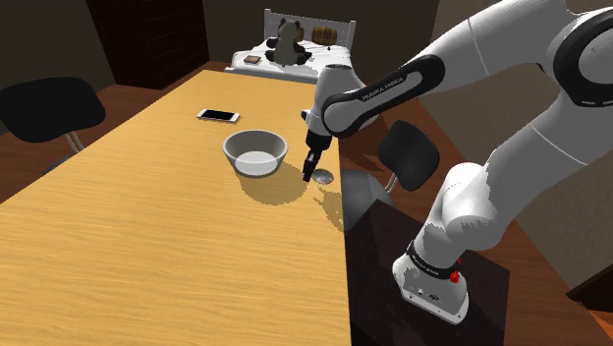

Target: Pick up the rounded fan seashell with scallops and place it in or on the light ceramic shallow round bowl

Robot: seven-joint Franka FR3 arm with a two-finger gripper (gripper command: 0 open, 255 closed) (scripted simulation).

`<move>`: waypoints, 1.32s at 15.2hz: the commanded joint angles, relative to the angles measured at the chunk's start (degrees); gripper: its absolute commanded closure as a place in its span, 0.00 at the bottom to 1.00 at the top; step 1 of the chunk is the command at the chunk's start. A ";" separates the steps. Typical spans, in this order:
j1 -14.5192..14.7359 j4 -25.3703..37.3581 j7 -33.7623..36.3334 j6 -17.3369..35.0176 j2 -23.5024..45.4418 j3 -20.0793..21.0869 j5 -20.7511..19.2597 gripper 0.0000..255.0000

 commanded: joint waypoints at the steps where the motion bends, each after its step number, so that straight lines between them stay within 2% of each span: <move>1: -0.09 0.86 0.30 -1.83 -0.95 0.12 -0.23 1.00; 20: -0.60 10.30 2.18 -18.29 -8.05 0.99 -1.45 1.00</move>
